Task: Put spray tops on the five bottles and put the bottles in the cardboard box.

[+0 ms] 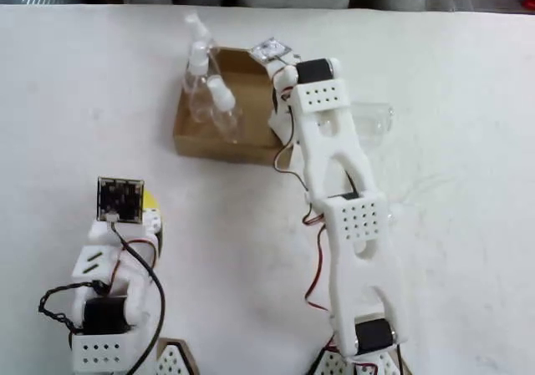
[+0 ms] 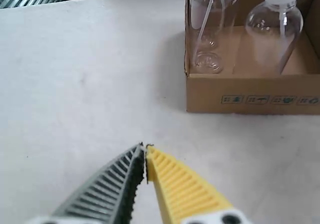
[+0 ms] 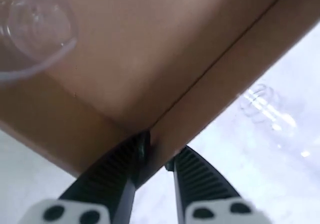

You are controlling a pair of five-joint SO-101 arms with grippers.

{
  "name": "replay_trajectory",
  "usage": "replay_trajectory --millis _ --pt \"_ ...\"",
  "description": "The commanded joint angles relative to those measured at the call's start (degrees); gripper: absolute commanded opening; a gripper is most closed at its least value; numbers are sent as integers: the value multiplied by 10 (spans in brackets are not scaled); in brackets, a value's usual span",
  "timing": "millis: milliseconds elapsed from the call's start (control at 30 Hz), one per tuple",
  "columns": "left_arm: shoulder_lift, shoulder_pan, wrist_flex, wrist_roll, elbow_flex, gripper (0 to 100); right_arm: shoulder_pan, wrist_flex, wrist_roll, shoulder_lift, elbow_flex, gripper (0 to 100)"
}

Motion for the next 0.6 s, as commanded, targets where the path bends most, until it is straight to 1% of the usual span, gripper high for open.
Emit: replay_trajectory --millis 0,133,567 --pt "-4 6 -12 -4 0 24 -13 20 22 -42 17 16" --pt "-4 6 -12 -4 0 24 -9 18 35 -47 23 16" --pt "-4 6 -12 -4 0 24 14 10 117 -49 21 16"
